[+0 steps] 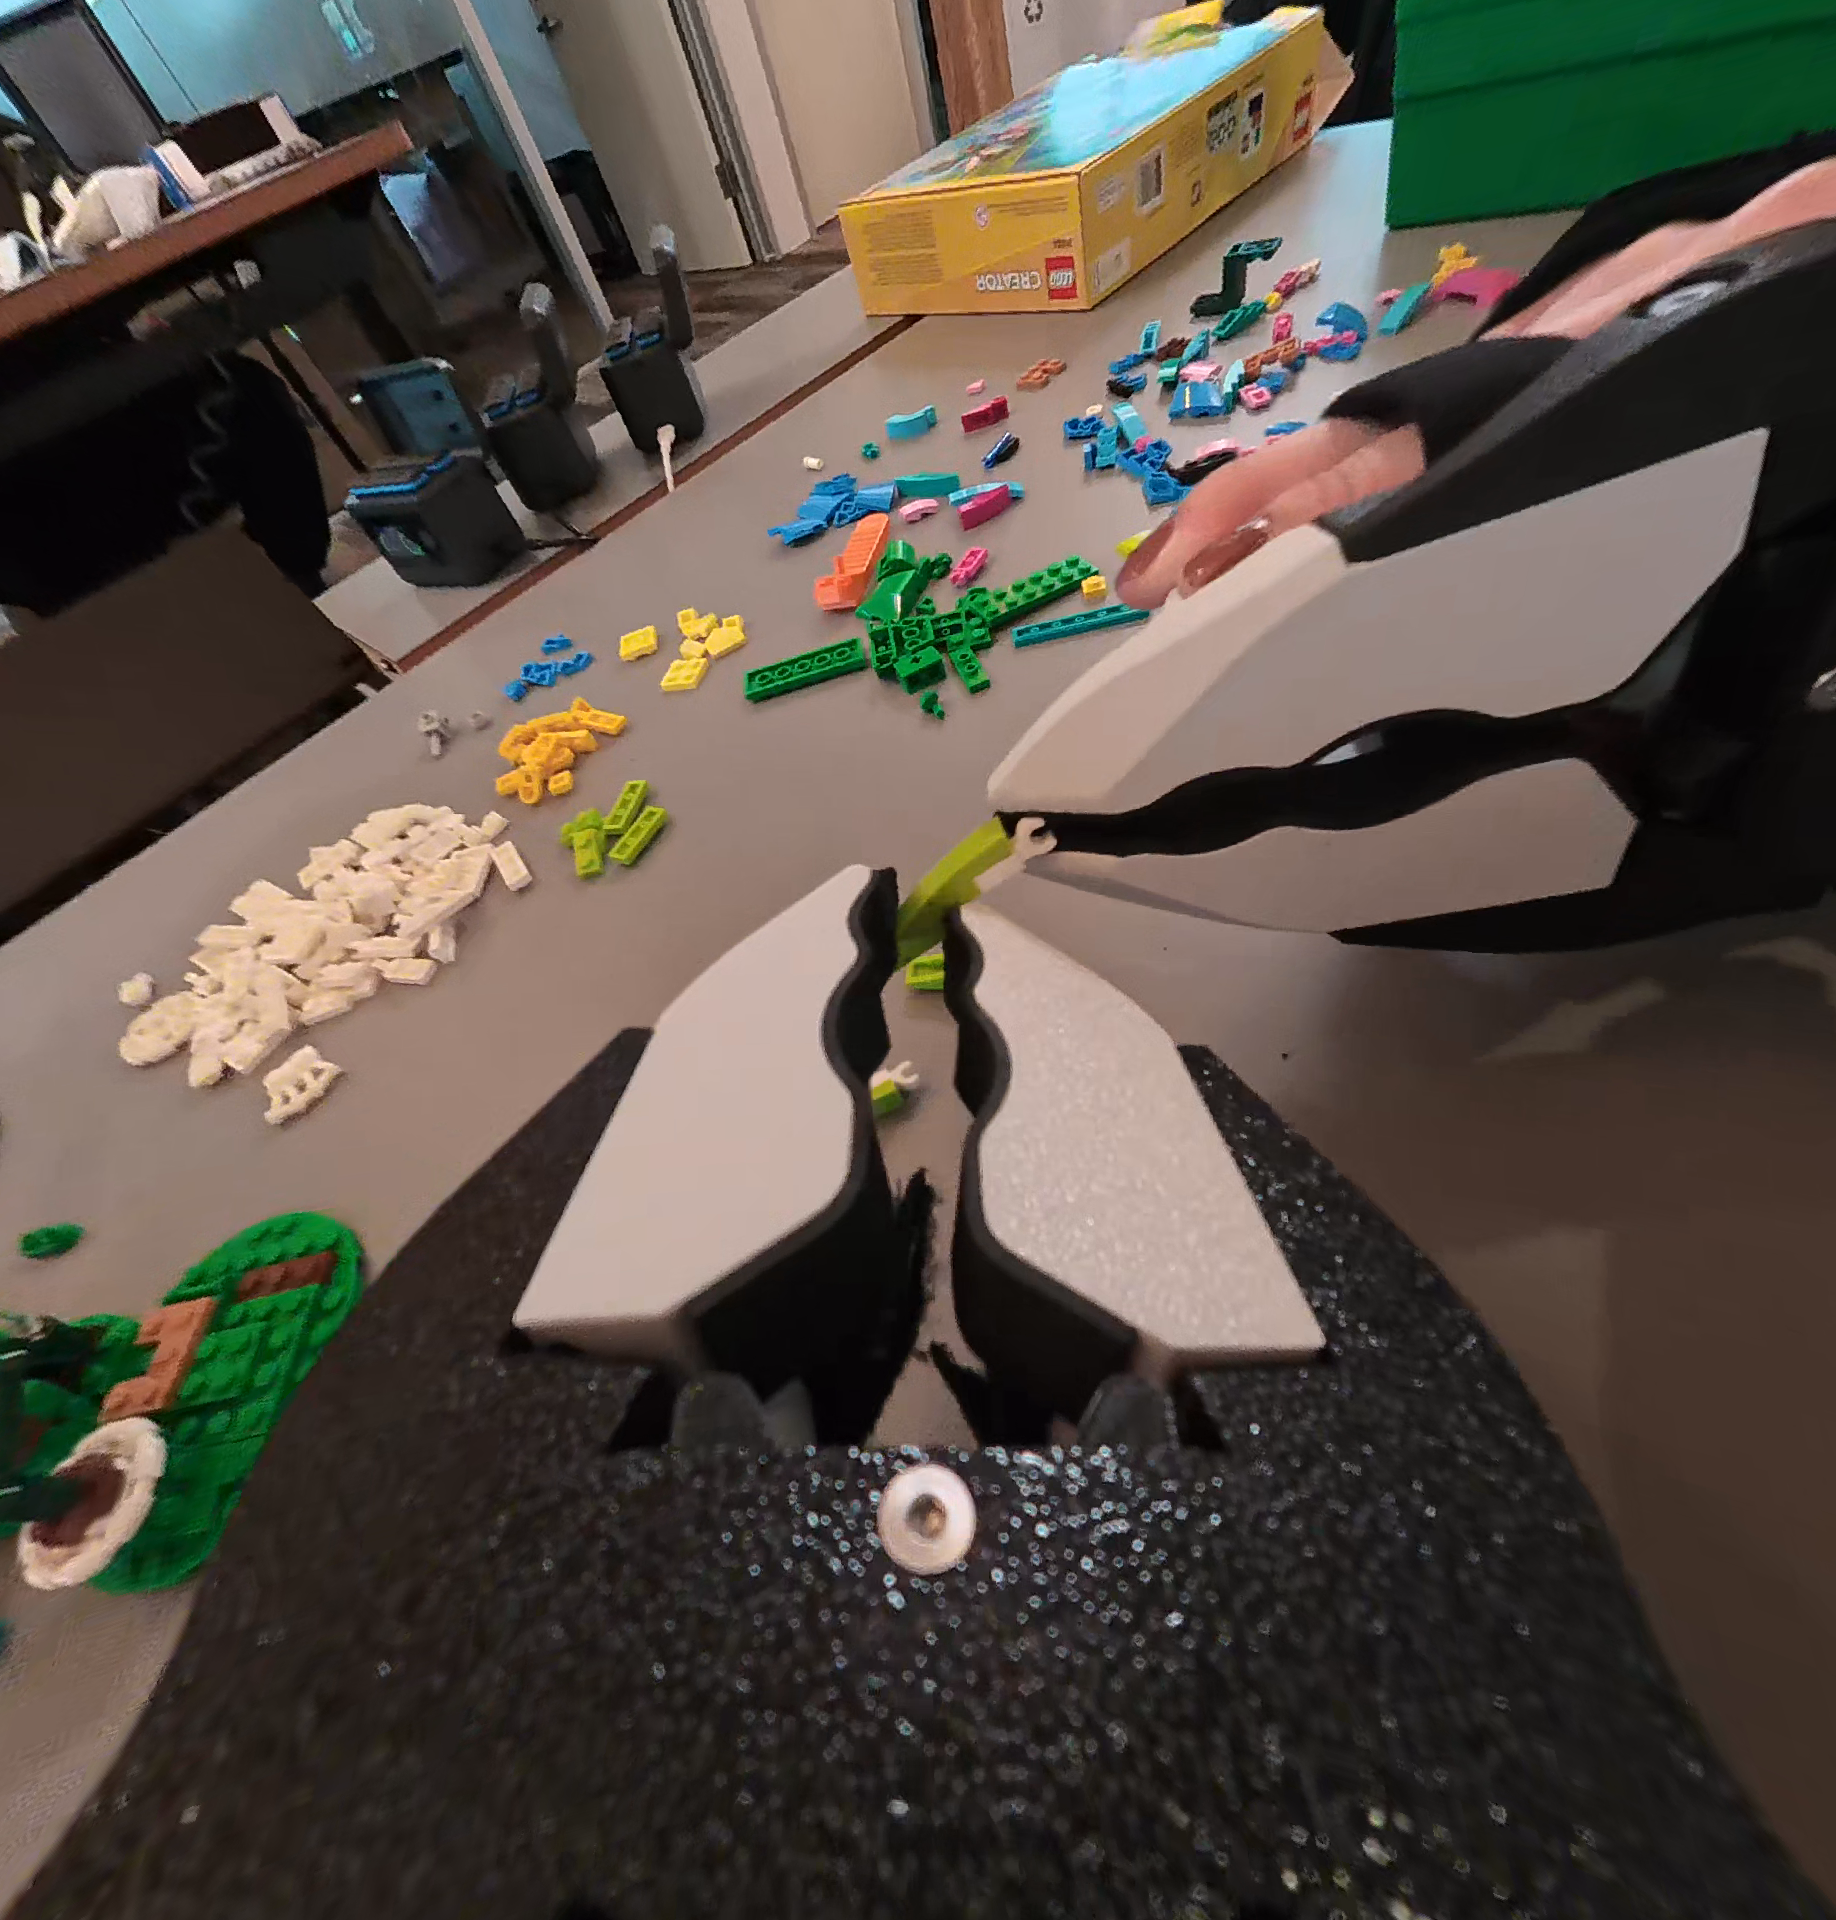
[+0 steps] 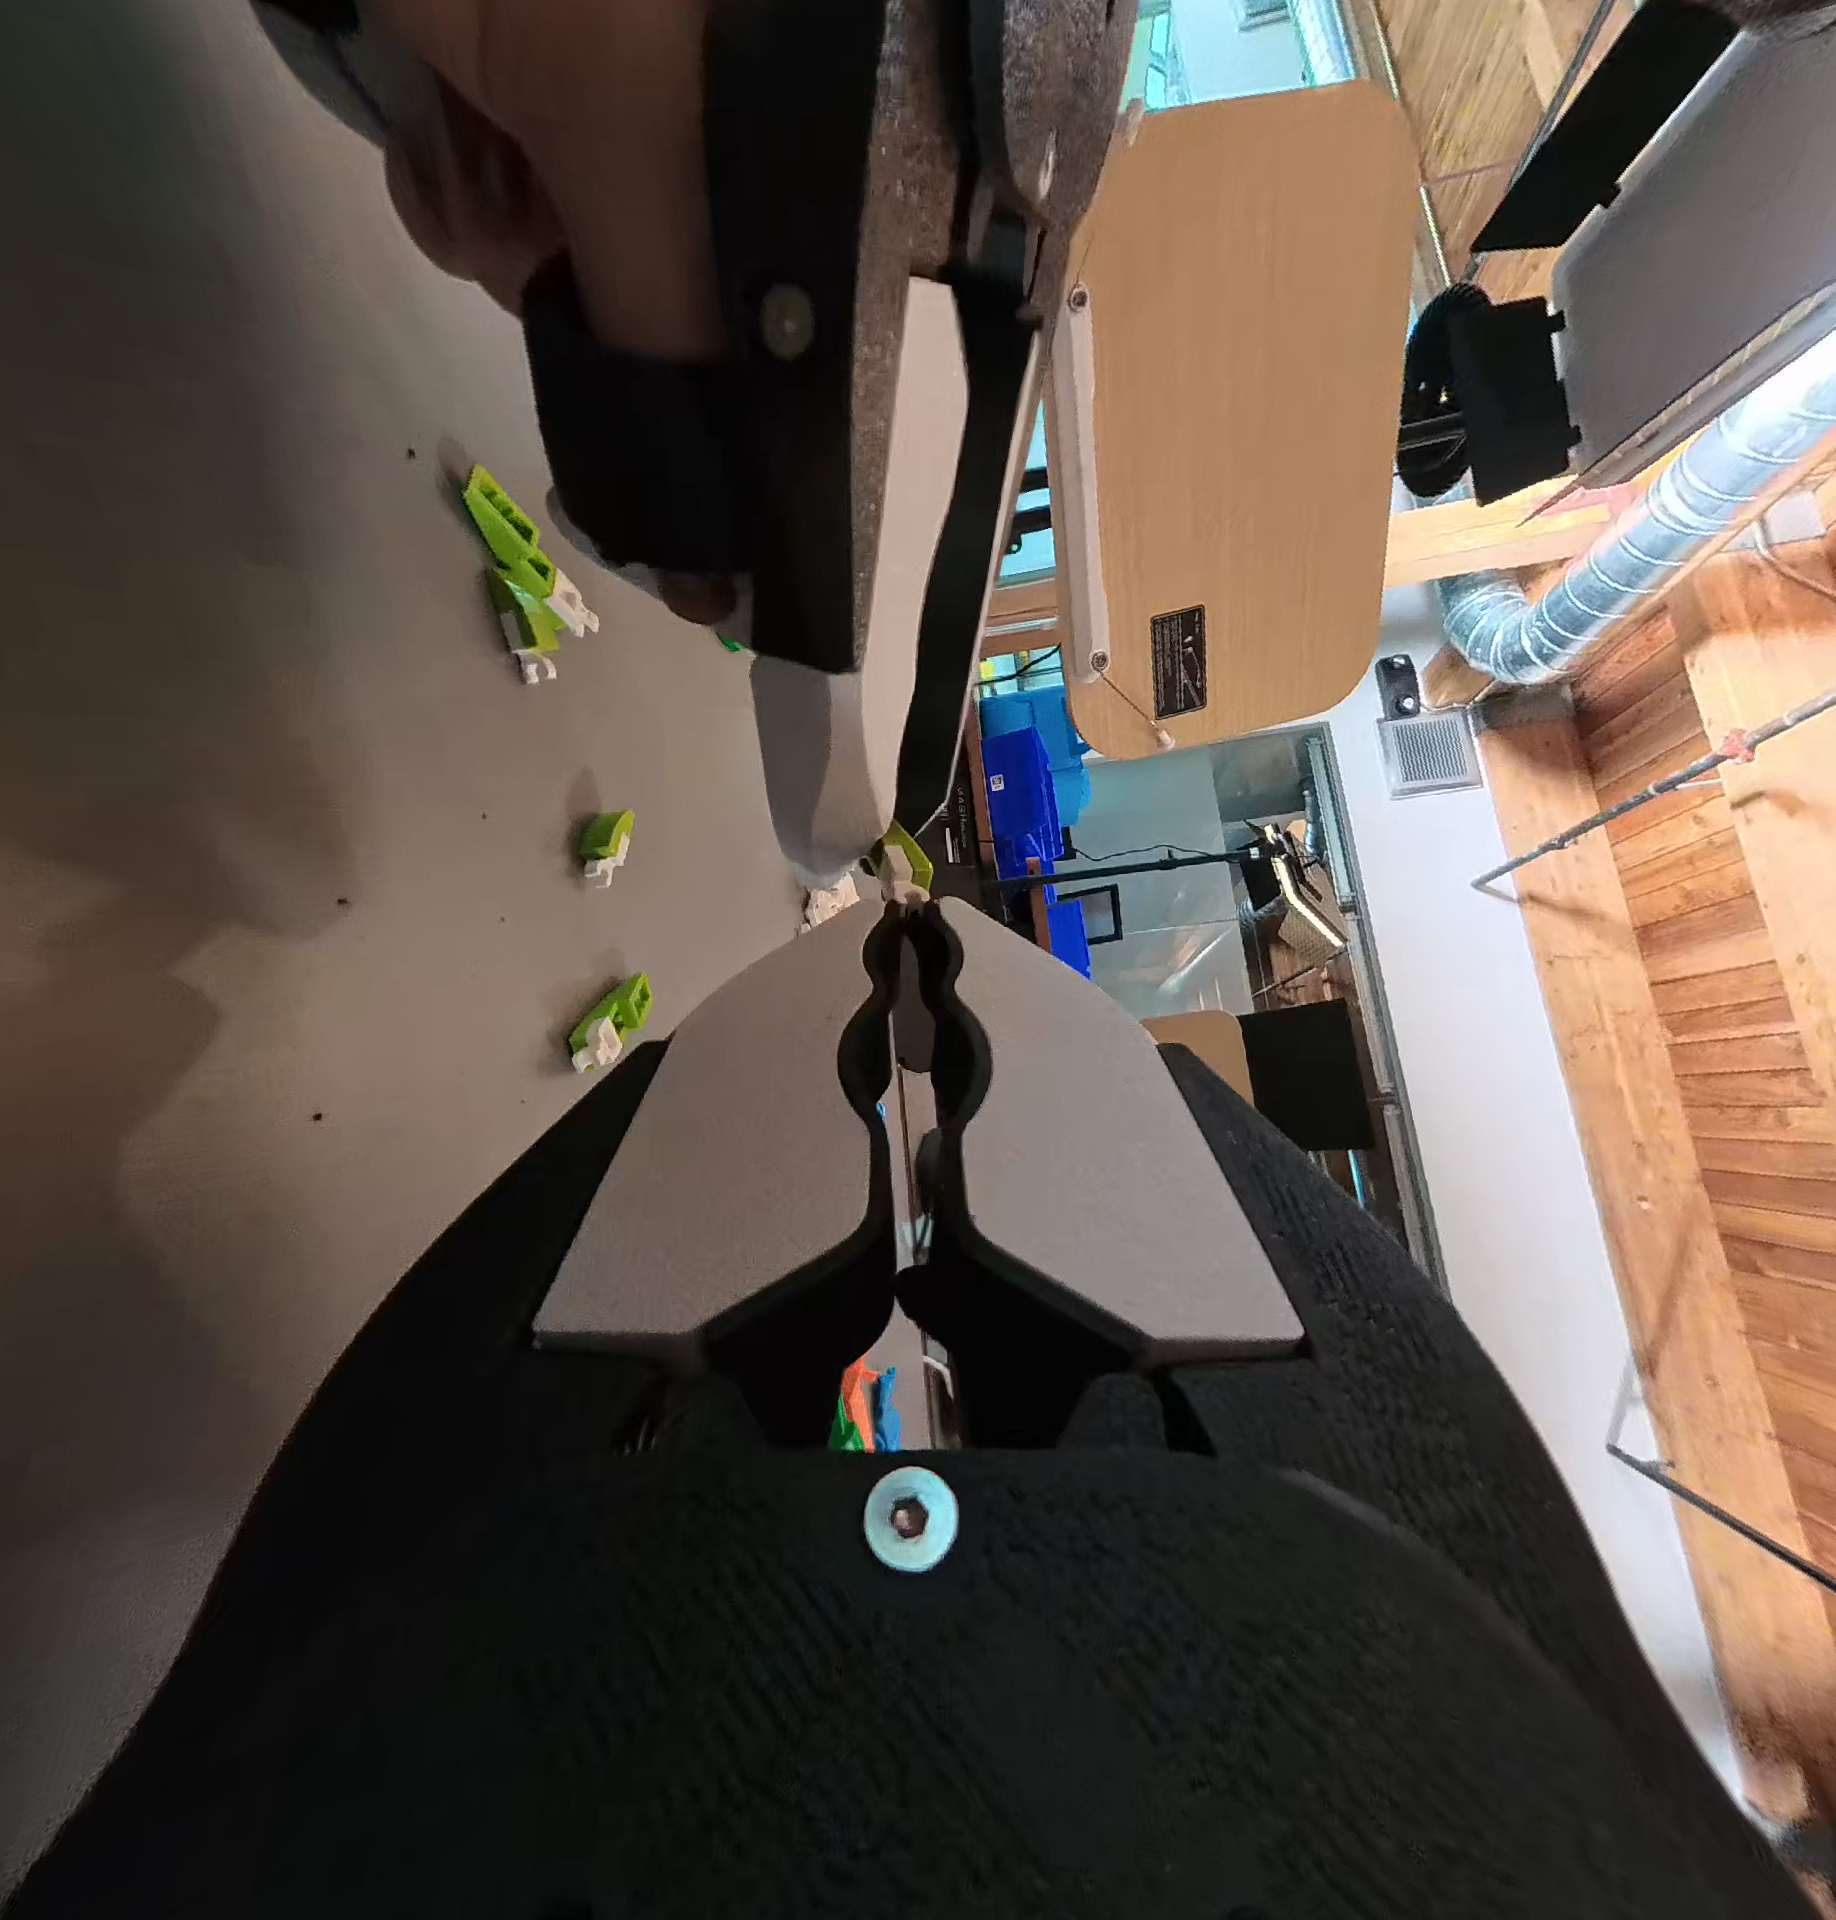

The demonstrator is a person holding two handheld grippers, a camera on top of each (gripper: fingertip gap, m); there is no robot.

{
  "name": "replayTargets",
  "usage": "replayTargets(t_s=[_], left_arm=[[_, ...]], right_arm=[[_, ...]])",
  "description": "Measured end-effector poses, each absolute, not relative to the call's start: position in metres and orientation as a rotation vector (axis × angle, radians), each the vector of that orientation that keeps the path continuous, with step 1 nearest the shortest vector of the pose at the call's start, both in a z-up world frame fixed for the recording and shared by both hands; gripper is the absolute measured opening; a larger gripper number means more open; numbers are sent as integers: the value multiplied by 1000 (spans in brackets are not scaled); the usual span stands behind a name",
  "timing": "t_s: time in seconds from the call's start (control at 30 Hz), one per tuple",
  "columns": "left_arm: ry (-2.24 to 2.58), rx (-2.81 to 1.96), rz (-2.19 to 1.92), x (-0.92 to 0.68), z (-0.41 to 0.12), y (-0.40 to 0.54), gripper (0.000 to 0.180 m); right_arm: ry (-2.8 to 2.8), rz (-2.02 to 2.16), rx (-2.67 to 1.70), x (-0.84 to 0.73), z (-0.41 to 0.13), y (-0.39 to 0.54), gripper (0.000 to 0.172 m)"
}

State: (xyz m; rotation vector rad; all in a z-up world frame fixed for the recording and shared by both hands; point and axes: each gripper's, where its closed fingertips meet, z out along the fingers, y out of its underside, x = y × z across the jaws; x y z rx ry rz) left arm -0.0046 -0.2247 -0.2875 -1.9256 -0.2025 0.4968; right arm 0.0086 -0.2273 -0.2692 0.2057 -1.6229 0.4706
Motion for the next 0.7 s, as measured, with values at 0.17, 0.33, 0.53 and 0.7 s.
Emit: replayTargets(t_s=[0.17,0.33,0.53,0.7], left_arm=[[-294,-1903,360,-3,-291,-223,9],[-406,-1777,234,-14,-270,-228,7],[-412,-1815,412,-26,-278,-241,7],[-286,-1872,462,-16,-283,-231,7]], right_arm=[[-1605,430,239,8,-270,-226,0],[-1658,403,470,26,-298,-254,0],[-1681,555,84,-1,-273,-218,0],[-1806,1017,-140,0,-275,-222,2]])
